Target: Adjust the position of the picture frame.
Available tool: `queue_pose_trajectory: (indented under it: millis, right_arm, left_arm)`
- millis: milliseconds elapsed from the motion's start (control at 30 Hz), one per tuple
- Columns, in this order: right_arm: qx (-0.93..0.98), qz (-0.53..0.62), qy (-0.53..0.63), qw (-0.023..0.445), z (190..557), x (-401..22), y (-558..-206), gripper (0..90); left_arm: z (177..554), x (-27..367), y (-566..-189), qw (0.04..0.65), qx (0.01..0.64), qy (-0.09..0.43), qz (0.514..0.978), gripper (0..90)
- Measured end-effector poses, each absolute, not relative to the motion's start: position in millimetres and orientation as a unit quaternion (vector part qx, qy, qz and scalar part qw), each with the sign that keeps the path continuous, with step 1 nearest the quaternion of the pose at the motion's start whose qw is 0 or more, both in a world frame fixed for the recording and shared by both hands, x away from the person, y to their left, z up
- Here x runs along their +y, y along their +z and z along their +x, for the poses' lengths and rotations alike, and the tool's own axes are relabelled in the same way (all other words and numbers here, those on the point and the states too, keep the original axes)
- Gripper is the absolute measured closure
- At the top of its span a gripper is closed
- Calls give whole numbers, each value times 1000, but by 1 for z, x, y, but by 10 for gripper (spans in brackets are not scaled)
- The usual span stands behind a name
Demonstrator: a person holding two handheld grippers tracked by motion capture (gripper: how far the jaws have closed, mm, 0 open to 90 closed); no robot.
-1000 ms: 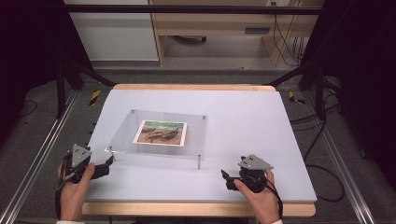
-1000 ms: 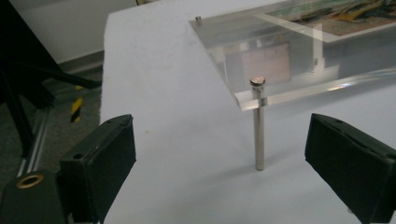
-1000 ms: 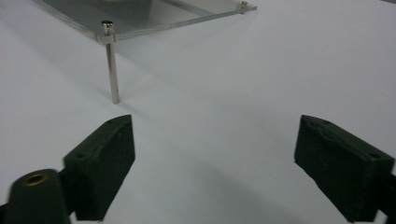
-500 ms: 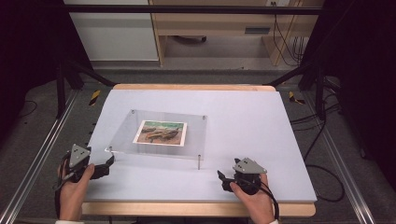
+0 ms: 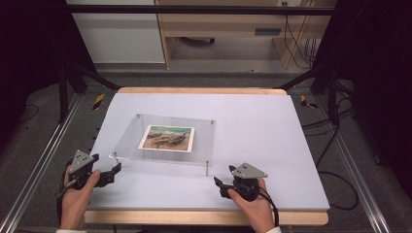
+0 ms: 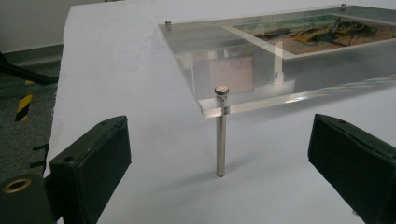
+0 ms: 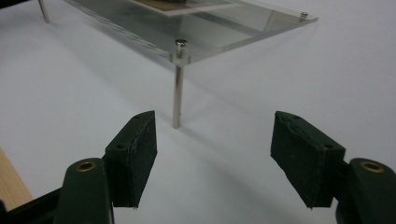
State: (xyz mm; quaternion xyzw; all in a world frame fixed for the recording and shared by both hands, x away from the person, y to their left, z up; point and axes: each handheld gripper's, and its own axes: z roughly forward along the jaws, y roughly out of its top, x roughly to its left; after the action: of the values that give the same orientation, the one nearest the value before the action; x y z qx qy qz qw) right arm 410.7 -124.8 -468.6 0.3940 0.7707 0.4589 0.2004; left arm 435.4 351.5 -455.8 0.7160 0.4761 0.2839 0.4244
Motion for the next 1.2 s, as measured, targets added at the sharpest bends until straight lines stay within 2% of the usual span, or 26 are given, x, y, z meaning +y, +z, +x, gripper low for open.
queue_pose_trajectory:
  millis: [200, 267, 633, 900, 1067, 1100, 1200]
  right_arm:
    - [783, 371, 460, 195, 415, -109, -466, 360]
    - [784, 374, 456, 192, 418, -100, -468, 418]
    - [781, 376, 457, 201, 433, -88, -473, 566]
    - [788, 372, 458, 177, 447, -79, -479, 708]
    - [786, 371, 465, 169, 450, -76, -480, 784]
    - [781, 374, 470, 170, 452, -77, -481, 831]
    - [773, 381, 482, 159, 454, -79, -481, 847]
  left_arm:
    - [438, 359, -456, 440, 486, 281, 701, 53]
    - [438, 361, -456, 446, 492, 273, 696, 53]
    - [436, 357, -453, 430, 490, 284, 703, 55]
    - [435, 356, -453, 426, 490, 274, 709, 65]
    - [435, 354, -453, 421, 491, 282, 709, 100]
    - [435, 354, -452, 423, 493, 282, 706, 118]
    - [435, 354, -452, 423, 492, 281, 707, 166]
